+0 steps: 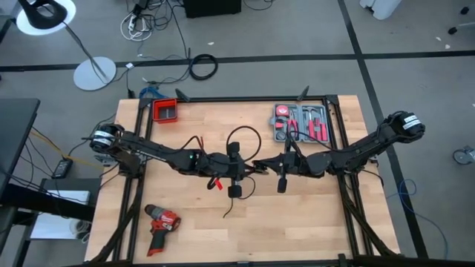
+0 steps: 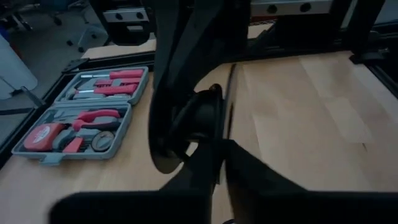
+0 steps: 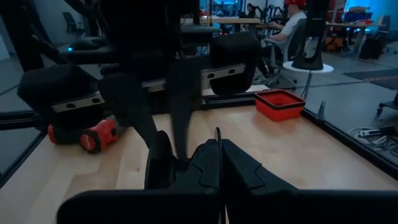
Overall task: Coil cords
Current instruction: Coil the black wire onto the black spool
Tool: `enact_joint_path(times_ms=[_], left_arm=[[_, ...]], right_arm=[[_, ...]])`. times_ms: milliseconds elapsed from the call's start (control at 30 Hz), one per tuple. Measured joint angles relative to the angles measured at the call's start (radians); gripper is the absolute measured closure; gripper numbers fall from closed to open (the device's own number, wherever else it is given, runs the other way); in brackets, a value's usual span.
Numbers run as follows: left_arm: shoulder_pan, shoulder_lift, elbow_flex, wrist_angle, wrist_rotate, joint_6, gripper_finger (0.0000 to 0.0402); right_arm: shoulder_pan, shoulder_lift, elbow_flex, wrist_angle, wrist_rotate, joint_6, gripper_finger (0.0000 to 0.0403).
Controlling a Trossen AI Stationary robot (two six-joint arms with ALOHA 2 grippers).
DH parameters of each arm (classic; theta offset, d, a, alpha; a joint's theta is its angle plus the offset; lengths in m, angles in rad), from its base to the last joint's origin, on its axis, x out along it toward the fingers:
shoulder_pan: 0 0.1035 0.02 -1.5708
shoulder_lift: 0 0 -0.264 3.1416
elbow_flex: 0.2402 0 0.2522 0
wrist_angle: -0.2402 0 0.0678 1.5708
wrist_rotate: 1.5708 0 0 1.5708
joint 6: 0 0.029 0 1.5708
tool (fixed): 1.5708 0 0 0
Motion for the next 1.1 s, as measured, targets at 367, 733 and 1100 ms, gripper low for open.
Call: enact_joint_path(times_ms=[367,733,1100], left_arm=[[-0.001,0.000,0.002,0.000,-0.020,-0.039,0.0399],[0.001,-0.001,0.005,-0.019,-0.043,-0.041,0.0401],[0.000,-0.030,0.030,-0.107,-0.019,0.006,0.0401]], right_arm=[[0.003,0.000,0.000,0.011,-0.018,0.011,0.0364],[0.052,-0.080,0.000,0.013,-0.032,-0.038,0.0242],[0.056,-0.257,0.000,-0.444,0.008,0.120,0.0248]])
